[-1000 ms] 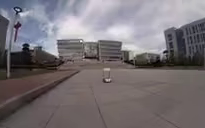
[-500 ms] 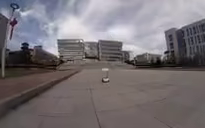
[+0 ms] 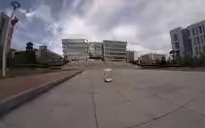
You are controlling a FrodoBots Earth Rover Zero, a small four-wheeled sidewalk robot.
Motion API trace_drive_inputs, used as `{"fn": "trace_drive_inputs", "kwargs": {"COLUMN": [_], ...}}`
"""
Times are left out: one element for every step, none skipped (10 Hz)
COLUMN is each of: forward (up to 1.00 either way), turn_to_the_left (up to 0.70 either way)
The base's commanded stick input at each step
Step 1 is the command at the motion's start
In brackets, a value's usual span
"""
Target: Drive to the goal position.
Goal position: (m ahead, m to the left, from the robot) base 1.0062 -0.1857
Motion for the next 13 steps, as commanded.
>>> {"fn": "trace_drive_inputs", "kwargs": {"forward": [0.7, 0.7, 0.7, 0.7, 0.7, 0.7, 0.7, 0.7, 0.7, 0.7, 0.7, 0.7, 0.7], "turn_to_the_left": [0.0, 0.0, 0.0, 0.0, 0.0, 0.0, 0.0, 0.0, 0.35, 0.35, 0.27, 0.17, 0.07]}}
